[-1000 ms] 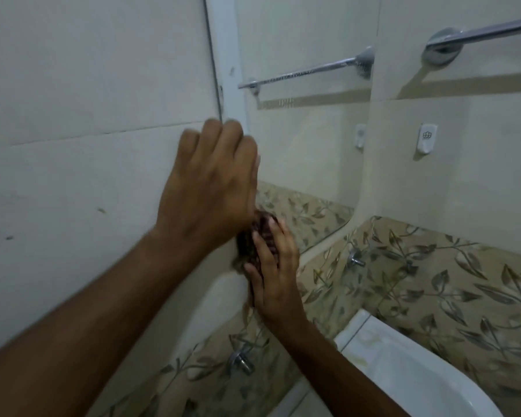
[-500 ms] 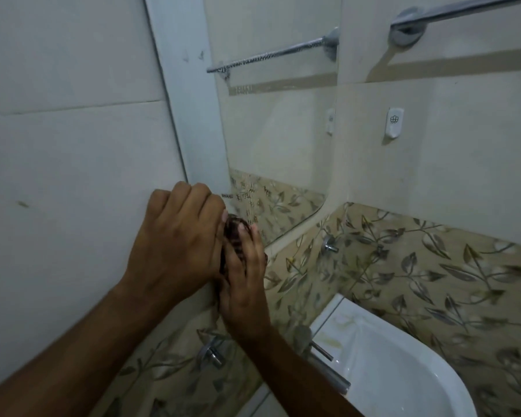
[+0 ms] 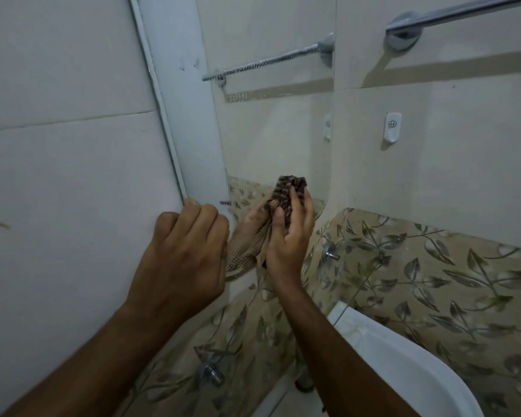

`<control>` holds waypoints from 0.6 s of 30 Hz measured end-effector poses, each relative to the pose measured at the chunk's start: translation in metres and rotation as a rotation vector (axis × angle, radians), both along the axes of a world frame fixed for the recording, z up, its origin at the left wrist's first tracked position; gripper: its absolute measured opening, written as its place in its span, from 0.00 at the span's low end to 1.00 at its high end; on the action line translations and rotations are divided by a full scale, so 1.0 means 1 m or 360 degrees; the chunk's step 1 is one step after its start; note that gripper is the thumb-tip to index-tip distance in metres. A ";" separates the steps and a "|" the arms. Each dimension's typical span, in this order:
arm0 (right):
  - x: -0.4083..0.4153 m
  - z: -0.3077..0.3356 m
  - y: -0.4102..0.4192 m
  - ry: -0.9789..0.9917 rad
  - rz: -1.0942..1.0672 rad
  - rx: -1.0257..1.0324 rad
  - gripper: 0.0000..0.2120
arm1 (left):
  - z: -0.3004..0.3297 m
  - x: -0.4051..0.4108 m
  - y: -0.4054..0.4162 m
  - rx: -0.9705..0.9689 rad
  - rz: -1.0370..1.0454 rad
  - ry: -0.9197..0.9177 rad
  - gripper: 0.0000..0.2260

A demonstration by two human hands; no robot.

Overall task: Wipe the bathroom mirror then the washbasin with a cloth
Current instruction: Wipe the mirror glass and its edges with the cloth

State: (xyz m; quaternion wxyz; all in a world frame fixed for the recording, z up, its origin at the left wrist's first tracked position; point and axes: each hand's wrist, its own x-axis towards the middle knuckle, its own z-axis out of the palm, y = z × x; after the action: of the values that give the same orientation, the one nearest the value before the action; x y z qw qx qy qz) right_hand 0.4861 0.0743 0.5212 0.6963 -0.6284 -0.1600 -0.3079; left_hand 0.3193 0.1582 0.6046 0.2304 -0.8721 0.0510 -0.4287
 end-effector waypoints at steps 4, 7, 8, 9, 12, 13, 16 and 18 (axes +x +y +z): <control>-0.053 -0.023 0.015 -0.0382 0.0042 -0.0332 0.23 | 0.001 0.000 -0.001 0.0040 0.0006 0.0000 0.03; -0.049 -0.041 0.018 -0.0616 0.0004 -0.0425 0.23 | 0.000 0.000 0.001 0.0021 -0.0009 0.0010 0.03; -0.034 -0.038 0.015 -0.0542 -0.0050 -0.0361 0.23 | 0.001 0.000 0.001 0.0006 -0.0016 0.0007 0.02; -0.016 -0.031 0.011 -0.0391 -0.0092 -0.0261 0.22 | 0.001 0.000 0.001 0.0005 -0.0026 0.0006 0.01; 0.036 -0.001 -0.010 0.0070 -0.0117 0.0049 0.19 | -0.001 0.001 0.003 0.0010 -0.0065 -0.0013 0.02; 0.049 0.006 -0.016 0.0127 -0.0139 0.0088 0.19 | -0.001 0.003 0.004 0.0015 -0.0075 -0.0028 0.03; 0.051 0.015 -0.014 0.0074 -0.0183 0.0090 0.20 | -0.004 0.009 0.008 0.0041 -0.0103 -0.0106 0.06; 0.017 0.015 0.000 -0.0165 -0.0149 -0.0018 0.21 | -0.006 0.015 0.009 0.0031 -0.0131 -0.0200 0.07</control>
State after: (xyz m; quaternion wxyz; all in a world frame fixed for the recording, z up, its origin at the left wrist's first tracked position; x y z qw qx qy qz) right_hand 0.5036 0.0746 0.5365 0.6684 -0.6222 -0.1681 -0.3712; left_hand 0.3340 0.1670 0.5987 0.2239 -0.8383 0.0766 -0.4912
